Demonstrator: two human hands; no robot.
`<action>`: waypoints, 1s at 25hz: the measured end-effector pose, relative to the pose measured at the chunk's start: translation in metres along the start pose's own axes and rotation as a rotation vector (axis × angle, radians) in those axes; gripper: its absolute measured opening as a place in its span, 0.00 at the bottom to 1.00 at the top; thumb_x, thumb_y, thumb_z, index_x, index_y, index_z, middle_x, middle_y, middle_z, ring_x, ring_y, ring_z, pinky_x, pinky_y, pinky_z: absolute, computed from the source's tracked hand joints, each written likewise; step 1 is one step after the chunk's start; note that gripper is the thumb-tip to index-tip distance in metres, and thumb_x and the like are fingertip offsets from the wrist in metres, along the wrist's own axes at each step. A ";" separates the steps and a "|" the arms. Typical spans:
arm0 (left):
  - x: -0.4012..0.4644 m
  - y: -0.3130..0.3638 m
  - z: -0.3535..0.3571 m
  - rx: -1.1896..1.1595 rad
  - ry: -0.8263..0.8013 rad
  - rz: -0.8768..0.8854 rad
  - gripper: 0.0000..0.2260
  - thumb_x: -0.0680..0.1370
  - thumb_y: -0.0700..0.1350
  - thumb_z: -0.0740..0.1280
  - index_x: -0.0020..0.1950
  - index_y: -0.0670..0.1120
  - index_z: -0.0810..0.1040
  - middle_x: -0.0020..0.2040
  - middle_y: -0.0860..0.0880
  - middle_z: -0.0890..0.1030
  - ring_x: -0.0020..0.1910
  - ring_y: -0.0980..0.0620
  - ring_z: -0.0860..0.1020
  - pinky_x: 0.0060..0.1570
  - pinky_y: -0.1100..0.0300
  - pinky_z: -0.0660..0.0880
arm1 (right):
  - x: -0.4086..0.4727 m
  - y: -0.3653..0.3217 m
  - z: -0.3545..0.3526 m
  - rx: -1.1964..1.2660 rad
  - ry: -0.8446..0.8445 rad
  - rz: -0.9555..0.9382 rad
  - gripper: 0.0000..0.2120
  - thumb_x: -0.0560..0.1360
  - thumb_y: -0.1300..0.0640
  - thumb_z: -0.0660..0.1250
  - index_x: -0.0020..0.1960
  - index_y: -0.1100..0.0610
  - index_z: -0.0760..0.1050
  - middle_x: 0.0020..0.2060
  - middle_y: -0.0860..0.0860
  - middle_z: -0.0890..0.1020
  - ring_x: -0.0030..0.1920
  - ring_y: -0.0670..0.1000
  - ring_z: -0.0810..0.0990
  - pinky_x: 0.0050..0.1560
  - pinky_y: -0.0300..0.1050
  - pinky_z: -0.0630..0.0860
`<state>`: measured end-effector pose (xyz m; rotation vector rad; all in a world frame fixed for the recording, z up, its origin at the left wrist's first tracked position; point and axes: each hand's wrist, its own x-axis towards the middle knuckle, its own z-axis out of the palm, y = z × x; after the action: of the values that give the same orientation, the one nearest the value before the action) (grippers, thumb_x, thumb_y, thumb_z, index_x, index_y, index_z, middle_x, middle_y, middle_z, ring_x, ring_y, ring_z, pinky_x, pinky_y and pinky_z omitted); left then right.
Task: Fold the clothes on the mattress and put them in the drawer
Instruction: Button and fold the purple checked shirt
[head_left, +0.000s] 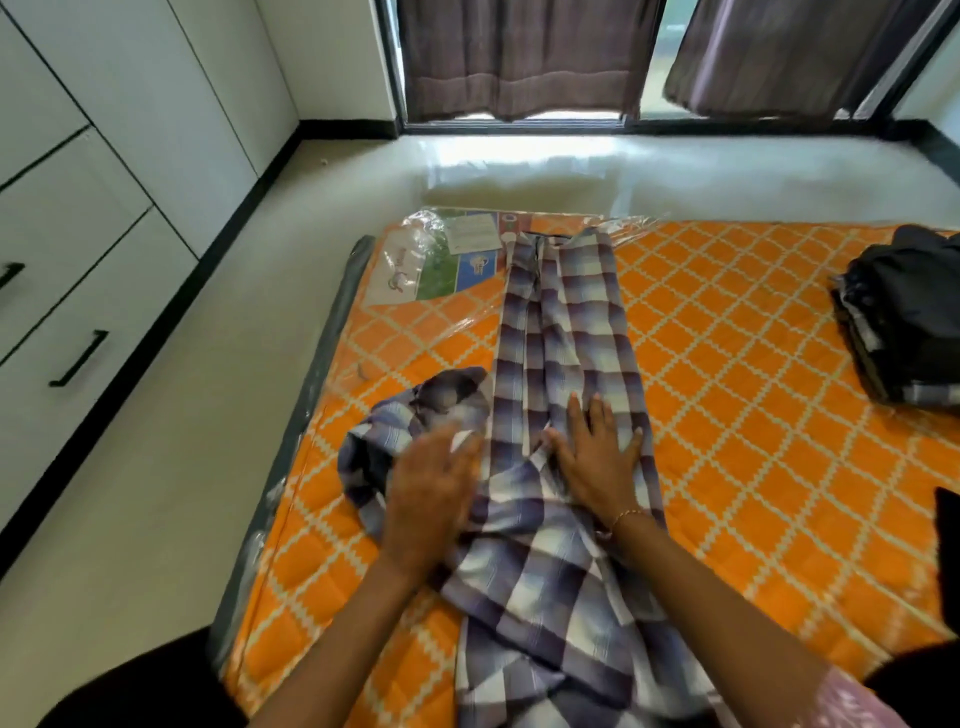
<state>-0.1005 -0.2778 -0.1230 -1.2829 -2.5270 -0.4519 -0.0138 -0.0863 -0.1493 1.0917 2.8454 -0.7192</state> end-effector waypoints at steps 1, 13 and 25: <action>-0.012 -0.007 -0.005 -0.008 0.130 -0.225 0.20 0.77 0.47 0.63 0.66 0.40 0.74 0.63 0.36 0.73 0.60 0.36 0.74 0.55 0.45 0.73 | -0.009 -0.001 -0.006 0.061 0.111 -0.083 0.23 0.82 0.48 0.54 0.74 0.57 0.62 0.73 0.54 0.65 0.74 0.57 0.61 0.70 0.63 0.55; -0.010 -0.076 -0.050 -1.801 0.353 -1.482 0.16 0.80 0.39 0.56 0.37 0.41 0.77 0.30 0.46 0.81 0.33 0.47 0.78 0.33 0.60 0.76 | -0.087 -0.143 0.022 0.290 0.020 -0.566 0.11 0.79 0.54 0.60 0.49 0.58 0.79 0.43 0.57 0.83 0.43 0.59 0.79 0.40 0.55 0.74; -0.058 -0.103 -0.039 -2.283 0.715 -1.316 0.21 0.82 0.51 0.50 0.50 0.44 0.80 0.48 0.43 0.81 0.48 0.45 0.80 0.52 0.53 0.75 | -0.077 -0.116 0.035 0.157 -0.392 -0.351 0.11 0.79 0.53 0.63 0.58 0.54 0.78 0.51 0.52 0.83 0.49 0.52 0.80 0.46 0.43 0.72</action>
<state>-0.1476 -0.3937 -0.1246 0.8954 -0.8036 -3.3013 -0.0349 -0.2253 -0.1191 0.3934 2.6869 -1.0550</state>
